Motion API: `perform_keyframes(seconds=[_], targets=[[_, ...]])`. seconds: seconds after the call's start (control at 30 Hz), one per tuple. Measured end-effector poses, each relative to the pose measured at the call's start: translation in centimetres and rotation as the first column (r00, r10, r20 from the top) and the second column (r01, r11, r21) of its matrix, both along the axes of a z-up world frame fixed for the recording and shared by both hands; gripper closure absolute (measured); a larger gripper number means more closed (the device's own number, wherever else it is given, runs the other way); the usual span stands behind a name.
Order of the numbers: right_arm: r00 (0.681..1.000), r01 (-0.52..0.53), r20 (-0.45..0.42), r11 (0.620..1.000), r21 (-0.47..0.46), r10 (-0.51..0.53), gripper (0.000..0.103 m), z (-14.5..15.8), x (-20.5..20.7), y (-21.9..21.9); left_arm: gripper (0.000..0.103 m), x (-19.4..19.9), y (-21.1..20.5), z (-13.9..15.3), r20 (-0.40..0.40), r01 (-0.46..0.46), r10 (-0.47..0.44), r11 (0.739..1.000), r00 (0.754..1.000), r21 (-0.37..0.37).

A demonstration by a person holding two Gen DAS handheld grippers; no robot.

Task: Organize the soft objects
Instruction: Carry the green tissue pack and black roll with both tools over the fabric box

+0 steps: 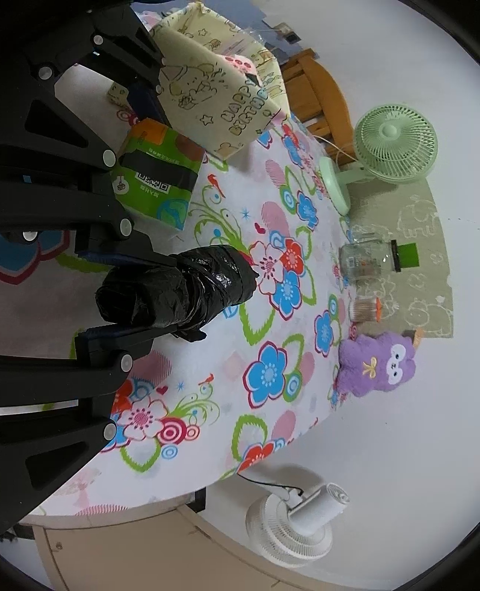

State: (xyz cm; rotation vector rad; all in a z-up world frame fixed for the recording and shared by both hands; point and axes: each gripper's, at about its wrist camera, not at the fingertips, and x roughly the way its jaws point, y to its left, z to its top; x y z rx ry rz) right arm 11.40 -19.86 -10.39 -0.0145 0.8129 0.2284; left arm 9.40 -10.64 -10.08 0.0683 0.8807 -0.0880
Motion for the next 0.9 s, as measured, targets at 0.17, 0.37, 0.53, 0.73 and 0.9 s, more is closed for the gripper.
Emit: perform_keyframes(seconds=[0.17, 0.37, 0.53, 0.73, 0.9], targets=[[0.999, 0.017, 0.028, 1.000, -0.001, -0.017, 0.074, 1.2, -1.3, -0.3, 0.030, -1.1, -0.2, 1.1, 0.020, 0.013, -0.013, 1.000, 1.000, -0.001], [0.998, 0.036, 0.056, 0.999, 0.007, -0.036, 0.074, 2.6, -2.8, -0.9, 0.030, -2.2, -0.7, 2.6, 0.041, 0.047, -0.048, 0.999, 0.998, 0.006], [0.995, 0.047, 0.092, 0.999, 0.011, -0.048, 0.074, 4.1, -4.1, -1.2, 0.030, -3.1, -0.9, 4.2, 0.079, 0.060, -0.062, 0.998, 0.995, 0.021], [0.991, 0.053, 0.121, 0.999, 0.010, -0.054, 0.074, 5.8, -5.1, -1.3, 0.030, -3.9, -0.9, 5.9, 0.100, 0.071, -0.072, 0.997, 0.992, 0.020], [0.987, 0.050, 0.151, 0.999, -0.011, -0.048, 0.074, 7.3, -5.8, -1.0, 0.030, -4.5, -0.5, 7.4, 0.121, 0.071, -0.073, 0.997, 0.990, 0.016]])
